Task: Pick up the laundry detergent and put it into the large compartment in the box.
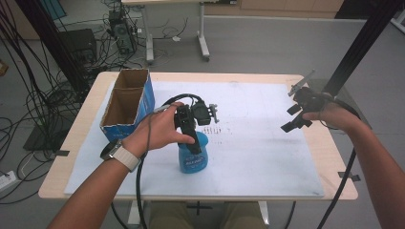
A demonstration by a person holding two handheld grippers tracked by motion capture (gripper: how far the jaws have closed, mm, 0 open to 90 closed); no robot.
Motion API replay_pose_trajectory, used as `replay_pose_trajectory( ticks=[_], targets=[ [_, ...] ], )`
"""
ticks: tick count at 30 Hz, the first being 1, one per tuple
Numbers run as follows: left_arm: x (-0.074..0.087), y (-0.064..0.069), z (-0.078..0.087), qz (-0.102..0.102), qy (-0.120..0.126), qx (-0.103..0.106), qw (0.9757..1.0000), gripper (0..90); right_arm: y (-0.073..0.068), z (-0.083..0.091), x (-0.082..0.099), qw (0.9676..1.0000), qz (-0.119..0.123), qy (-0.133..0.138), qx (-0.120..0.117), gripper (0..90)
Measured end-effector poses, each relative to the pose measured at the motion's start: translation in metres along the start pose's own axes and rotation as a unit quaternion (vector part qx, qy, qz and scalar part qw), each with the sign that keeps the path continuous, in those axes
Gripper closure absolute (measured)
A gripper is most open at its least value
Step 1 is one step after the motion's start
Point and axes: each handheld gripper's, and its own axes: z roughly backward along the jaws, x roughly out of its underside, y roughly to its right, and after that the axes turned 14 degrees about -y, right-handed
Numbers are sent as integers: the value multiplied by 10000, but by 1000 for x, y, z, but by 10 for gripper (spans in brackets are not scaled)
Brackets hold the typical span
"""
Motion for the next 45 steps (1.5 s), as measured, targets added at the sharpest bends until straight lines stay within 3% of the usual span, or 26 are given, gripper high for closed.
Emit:
replay_pose_trajectory(
  ticks=[45],
  targets=[
    [-1, 0, 0, -12, 3, 24, 10000, 88, 1, 2, 3, 10000, 2, 65, 39, 66]
  ],
)
